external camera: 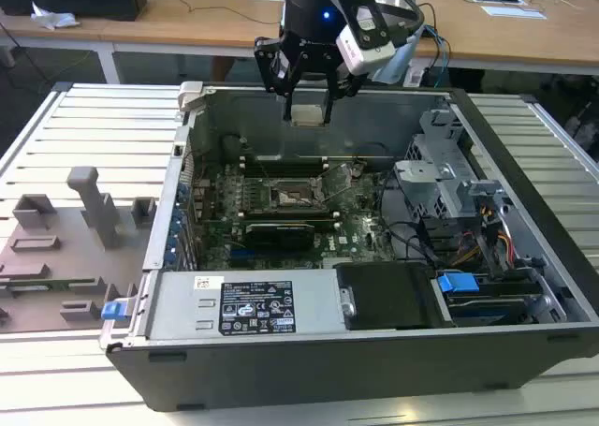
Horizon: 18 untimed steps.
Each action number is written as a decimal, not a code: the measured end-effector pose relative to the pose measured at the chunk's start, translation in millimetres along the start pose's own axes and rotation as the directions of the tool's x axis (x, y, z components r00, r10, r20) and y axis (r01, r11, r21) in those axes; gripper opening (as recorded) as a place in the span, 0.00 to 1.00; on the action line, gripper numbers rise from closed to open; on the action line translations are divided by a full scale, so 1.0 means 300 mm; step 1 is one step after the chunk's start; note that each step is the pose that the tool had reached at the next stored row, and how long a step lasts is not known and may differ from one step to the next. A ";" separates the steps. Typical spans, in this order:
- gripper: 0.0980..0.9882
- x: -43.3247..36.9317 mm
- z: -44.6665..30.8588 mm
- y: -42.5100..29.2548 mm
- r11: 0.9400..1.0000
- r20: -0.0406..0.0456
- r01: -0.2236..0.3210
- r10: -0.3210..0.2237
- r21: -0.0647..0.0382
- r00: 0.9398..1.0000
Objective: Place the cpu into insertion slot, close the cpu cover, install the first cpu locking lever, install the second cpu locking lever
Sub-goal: 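Place the cpu into insertion slot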
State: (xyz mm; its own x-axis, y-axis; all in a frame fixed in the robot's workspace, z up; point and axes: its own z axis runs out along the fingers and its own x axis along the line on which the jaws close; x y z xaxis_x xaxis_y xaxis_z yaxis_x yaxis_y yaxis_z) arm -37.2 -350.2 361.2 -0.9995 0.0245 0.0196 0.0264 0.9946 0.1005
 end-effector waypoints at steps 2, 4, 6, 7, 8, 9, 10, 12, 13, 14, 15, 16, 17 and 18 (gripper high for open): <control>0.50 0.000 0.008 -0.001 1.000 0.000 0.000 0.000 0.000 1.000; 0.50 0.000 0.012 -0.001 1.000 0.000 0.000 0.000 0.000 1.000; 0.50 0.000 0.014 -0.001 1.000 0.000 0.000 0.000 0.000 1.000; 0.50 0.000 0.015 -0.001 1.000 0.000 0.000 0.000 0.000 1.000; 0.50 0.000 0.016 -0.002 1.000 0.000 0.000 0.000 0.000 1.000; 0.50 0.000 0.018 -0.002 1.000 0.000 0.000 0.000 0.000 1.000; 0.50 0.000 0.020 -0.002 1.000 0.000 0.000 0.000 0.000 1.000; 0.50 0.000 0.024 -0.002 1.000 0.000 0.000 0.000 0.000 1.000; 0.50 0.000 0.026 -0.003 1.000 0.000 0.000 0.000 0.000 1.000; 0.50 0.000 0.029 -0.003 1.000 0.000 0.000 0.000 0.000 1.000; 0.50 0.000 0.031 -0.003 1.000 0.000 0.000 0.000 0.000 1.000; 0.50 0.000 0.033 -0.003 1.000 0.000 0.000 0.000 0.000 1.000; 0.50 0.000 0.035 -0.003 1.000 0.000 0.000 0.000 0.000 1.000; 0.50 0.000 0.036 -0.004 1.000 0.000 0.000 0.000 0.000 1.000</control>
State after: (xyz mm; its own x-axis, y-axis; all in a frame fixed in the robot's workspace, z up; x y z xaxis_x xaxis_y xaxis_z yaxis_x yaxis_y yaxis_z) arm -37.4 -350.2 350.4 -0.9995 0.0245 0.0196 0.0264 0.9946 0.1006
